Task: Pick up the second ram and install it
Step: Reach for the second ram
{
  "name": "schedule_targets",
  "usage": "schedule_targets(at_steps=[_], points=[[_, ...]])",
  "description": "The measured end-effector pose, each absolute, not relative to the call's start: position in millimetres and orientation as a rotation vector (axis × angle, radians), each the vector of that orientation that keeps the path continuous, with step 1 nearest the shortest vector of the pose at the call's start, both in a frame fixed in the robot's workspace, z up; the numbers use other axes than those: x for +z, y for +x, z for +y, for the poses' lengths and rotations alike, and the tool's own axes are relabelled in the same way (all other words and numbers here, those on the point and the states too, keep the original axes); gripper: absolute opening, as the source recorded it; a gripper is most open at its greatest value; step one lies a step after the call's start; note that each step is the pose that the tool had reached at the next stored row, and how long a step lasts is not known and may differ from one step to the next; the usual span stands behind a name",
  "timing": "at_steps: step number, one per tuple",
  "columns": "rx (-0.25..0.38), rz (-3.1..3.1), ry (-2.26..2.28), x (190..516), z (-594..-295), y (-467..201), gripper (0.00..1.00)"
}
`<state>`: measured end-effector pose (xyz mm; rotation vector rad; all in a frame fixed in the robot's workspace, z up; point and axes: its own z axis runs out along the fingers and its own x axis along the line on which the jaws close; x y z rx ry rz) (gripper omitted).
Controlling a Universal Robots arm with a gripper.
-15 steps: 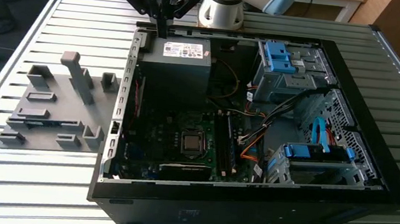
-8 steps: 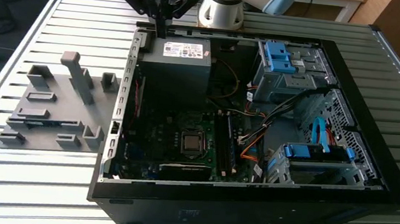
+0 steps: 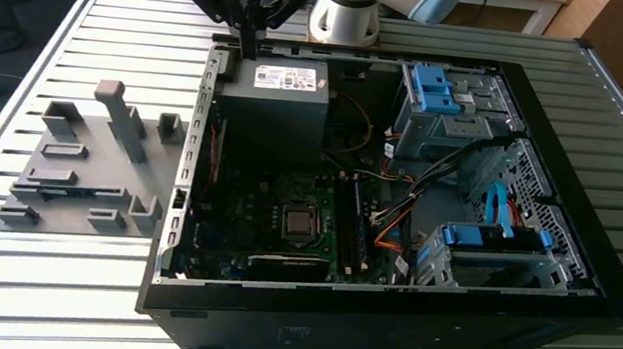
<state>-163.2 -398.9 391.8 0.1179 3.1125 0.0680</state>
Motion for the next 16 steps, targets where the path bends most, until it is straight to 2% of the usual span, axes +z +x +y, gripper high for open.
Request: schedule_targets(at_steps=[16], points=[[0.068,3.112,0.118,391.4,-398.9,-168.0,0.11]])
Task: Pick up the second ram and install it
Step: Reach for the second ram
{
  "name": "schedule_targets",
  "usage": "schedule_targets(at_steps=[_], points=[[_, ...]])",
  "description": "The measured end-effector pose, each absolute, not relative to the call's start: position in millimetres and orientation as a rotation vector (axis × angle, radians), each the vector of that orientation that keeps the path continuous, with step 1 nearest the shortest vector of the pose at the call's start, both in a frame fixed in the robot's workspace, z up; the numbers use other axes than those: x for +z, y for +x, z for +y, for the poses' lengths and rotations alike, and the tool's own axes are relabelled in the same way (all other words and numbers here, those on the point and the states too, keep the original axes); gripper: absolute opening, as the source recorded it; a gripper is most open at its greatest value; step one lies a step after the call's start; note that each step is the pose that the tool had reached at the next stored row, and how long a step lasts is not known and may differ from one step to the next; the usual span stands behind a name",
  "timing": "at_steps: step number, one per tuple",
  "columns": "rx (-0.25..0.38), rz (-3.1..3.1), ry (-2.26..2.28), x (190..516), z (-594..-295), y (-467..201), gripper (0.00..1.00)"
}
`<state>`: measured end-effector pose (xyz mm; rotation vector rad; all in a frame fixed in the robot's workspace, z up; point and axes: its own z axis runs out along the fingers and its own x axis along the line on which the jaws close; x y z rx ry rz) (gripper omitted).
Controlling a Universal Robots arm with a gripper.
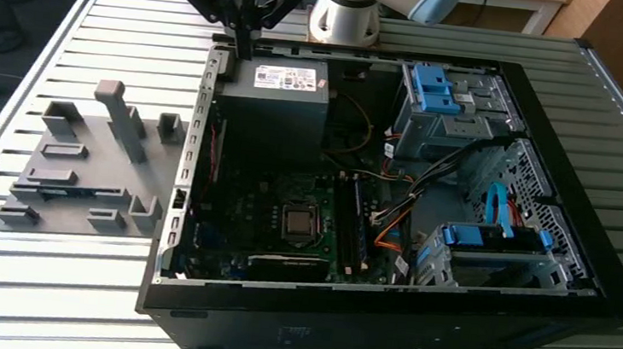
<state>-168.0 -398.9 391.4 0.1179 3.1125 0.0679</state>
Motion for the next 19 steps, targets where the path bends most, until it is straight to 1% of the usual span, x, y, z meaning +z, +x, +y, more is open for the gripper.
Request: schedule_targets(at_steps=[19], points=[[0.068,3.112,0.118,390.9,-398.9,-173.7,0.11]])
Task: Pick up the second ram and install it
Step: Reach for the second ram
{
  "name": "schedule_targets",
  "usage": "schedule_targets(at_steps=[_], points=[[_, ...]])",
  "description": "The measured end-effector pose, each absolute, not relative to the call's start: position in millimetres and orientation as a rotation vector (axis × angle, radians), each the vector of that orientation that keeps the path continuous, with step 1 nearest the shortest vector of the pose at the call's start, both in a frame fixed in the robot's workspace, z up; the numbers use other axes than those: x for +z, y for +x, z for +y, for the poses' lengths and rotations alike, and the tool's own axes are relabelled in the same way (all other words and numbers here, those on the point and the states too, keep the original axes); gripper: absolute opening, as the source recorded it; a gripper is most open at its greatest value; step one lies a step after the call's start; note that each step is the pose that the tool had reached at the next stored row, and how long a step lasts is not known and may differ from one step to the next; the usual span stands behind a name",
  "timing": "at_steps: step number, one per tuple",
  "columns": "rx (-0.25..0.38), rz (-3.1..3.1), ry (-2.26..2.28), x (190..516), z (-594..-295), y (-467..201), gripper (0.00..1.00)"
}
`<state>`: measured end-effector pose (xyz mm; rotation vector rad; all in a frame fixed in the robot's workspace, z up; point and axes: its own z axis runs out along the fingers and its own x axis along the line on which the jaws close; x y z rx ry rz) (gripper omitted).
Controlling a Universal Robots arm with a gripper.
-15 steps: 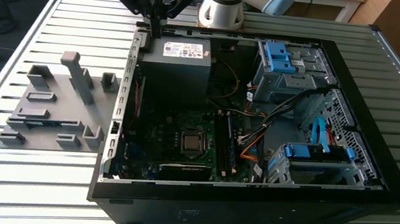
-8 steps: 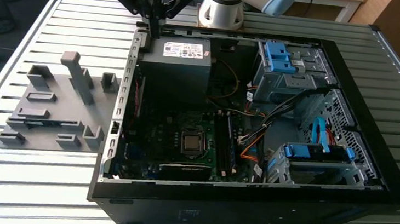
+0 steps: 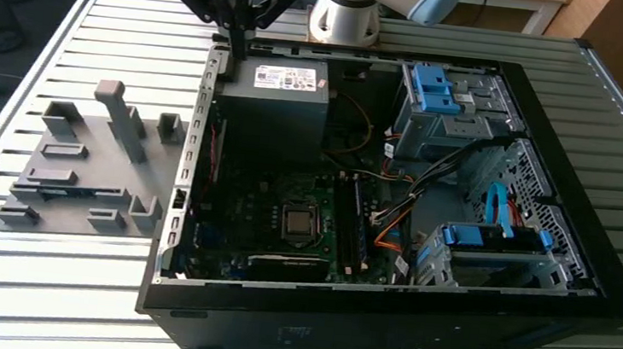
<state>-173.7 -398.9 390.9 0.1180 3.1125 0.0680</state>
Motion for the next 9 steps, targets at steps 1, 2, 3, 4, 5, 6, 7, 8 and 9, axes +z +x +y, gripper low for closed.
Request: schedule_targets(at_steps=[1,2,3,4,5,6,7,8,9], points=[[0.068,3.113,0.118,390.9,-398.9,-174.3,0.11],[0.068,3.113,0.118,390.9,-398.9,-174.7,0.11],[0.068,3.113,0.118,390.8,-398.9,-175.2,0.11],[0.068,3.113,0.118,390.8,-398.9,-175.5,0.11],[0.068,3.112,0.118,390.8,-398.9,-175.9,0.11],[0.068,3.113,0.118,390.7,-398.9,-176.1,0.11],[0.068,3.112,0.118,390.7,-398.9,-176.4,0.11],[0.068,3.113,0.118,390.7,-398.9,-176.7,0.11],[0.068,3.113,0.118,390.6,-398.9,-177.0,0.11]])
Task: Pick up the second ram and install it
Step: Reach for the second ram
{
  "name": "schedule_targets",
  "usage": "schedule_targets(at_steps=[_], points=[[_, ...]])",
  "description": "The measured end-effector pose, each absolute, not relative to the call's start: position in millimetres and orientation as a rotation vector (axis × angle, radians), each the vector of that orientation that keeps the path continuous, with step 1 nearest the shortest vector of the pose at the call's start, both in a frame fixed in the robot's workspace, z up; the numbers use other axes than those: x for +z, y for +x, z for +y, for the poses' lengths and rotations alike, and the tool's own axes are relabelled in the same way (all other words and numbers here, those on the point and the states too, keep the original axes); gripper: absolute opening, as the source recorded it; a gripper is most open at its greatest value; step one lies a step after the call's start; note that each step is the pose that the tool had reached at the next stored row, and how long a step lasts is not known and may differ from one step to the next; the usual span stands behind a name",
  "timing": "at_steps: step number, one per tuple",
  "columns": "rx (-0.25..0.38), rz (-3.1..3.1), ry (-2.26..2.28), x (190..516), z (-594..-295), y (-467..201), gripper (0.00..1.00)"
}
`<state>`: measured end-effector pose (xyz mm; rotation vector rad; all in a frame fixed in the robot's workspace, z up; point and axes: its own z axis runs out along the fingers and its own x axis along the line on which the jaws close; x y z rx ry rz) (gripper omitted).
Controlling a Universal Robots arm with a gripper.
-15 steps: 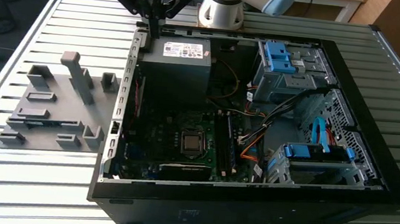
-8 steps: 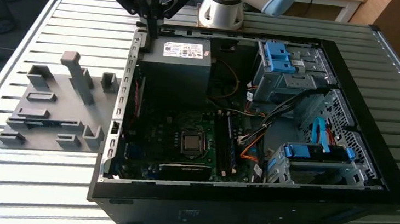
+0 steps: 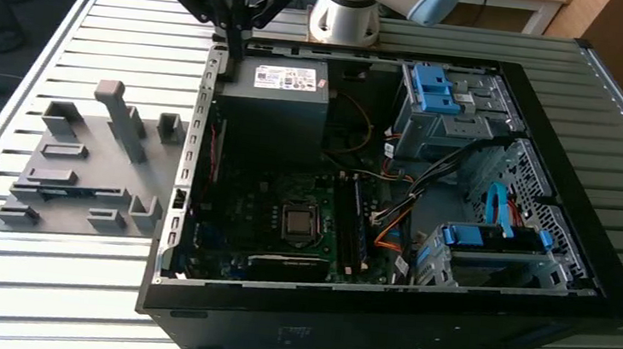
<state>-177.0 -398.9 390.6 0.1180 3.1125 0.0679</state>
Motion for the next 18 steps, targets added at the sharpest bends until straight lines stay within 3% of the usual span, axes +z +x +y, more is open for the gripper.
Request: schedule_targets(at_steps=[18], points=[[0.068,3.112,0.118,390.1,-398.9,-183.9,0.11]])
